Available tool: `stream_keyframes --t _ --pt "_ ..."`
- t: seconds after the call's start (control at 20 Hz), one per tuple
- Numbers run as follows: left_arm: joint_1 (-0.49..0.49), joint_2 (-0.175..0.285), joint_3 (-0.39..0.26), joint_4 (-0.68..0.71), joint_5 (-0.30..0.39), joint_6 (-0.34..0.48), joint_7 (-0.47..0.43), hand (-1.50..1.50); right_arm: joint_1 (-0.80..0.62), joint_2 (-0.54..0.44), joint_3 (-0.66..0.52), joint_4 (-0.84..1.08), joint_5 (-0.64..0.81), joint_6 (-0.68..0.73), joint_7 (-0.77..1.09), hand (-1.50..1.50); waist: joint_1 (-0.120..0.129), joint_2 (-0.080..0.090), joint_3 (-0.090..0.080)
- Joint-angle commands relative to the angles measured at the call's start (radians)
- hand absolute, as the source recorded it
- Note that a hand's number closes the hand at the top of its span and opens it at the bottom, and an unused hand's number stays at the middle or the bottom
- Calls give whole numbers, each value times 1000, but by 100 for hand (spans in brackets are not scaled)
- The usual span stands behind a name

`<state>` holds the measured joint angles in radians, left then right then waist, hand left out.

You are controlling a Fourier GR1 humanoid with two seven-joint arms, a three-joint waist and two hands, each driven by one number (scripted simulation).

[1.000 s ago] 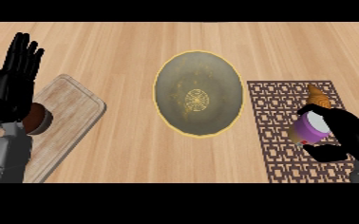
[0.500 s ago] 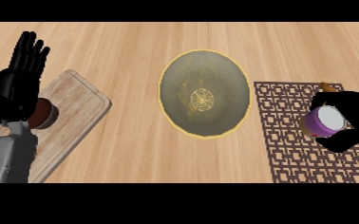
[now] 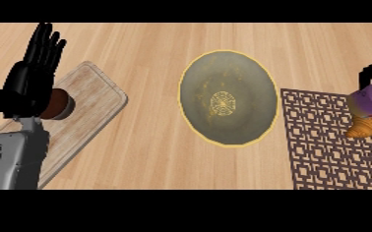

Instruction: Pick the can from the placemat and place it in the bowl

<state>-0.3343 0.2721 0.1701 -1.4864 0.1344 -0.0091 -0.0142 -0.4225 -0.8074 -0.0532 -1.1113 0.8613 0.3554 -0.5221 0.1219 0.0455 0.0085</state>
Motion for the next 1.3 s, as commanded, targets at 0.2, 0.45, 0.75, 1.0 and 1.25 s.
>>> stream_keyframes --t 0.2,0.45,0.75,1.0,1.25 --pt "-33 1 -2 13 -5 8 15 0 -257 -95 -87 302 -45 -68 -287 150 -2 -7 -2" --pt "-16 -19 1 54 -16 20 -25 0 -394 -119 -109 410 -123 7 -479 150 -25 -12 -4" --pt "-6 2 18 45 -17 23 -12 0 -532 -93 -97 488 -236 172 -528 150 -43 -26 -7" --pt "35 -6 9 32 -19 17 -11 0 -634 -62 -56 508 -319 317 -465 150 -53 -36 -9" --pt "50 15 26 33 -19 10 -17 0 -732 21 6 492 -379 393 -343 150 -71 -44 -11"
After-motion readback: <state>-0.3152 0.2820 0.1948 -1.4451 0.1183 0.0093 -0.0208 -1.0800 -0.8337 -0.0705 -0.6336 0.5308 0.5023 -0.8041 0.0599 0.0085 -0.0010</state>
